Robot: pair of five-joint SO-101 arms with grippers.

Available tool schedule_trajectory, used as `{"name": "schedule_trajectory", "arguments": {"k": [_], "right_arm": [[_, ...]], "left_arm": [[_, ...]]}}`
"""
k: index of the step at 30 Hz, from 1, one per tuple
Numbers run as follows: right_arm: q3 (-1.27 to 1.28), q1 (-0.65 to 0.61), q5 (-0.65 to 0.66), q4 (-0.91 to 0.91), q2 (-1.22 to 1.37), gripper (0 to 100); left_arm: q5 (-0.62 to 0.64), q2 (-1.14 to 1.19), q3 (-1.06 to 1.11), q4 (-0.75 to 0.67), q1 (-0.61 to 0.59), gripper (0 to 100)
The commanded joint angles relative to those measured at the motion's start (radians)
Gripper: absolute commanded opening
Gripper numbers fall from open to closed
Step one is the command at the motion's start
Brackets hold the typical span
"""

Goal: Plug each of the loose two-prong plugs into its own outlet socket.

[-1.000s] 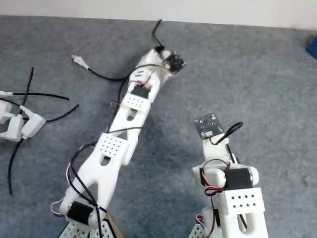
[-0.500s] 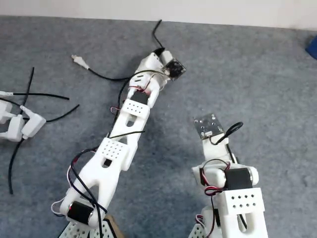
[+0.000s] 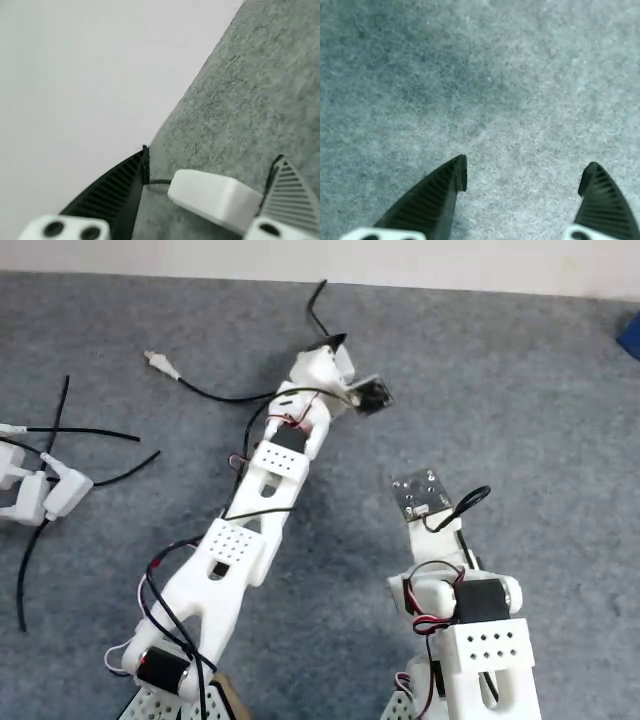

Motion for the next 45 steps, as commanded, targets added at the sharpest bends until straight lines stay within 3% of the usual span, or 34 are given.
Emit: {"name": "schedule_trajectory", "arguments": {"k": [1, 6, 27, 34, 45], "right_arm": [[0.002, 0.012, -0.011, -0.025, -0.012, 34.3], [0.018, 0.012, -0.011, -0.028, -0.015, 34.3], [0.016, -0.016, -0.011, -0.030, -0.016, 34.3], [0.015, -0.018, -0.011, -0.030, -0.016, 34.3], [0.015, -0.081, -0.011, -0.030, -0.016, 34.3]], "left_arm": [[0.115, 0.019, 0.002, -0.002, -0.028, 38], [0.166, 0.019, 0.005, -0.006, -0.058, 38], [0.158, 0.021, 0.015, -0.014, -0.084, 38], [0.166, 0.019, 0.013, -0.014, -0.153, 38], [0.563, 0.019, 0.061, -0.009, -0.226, 38]]}}
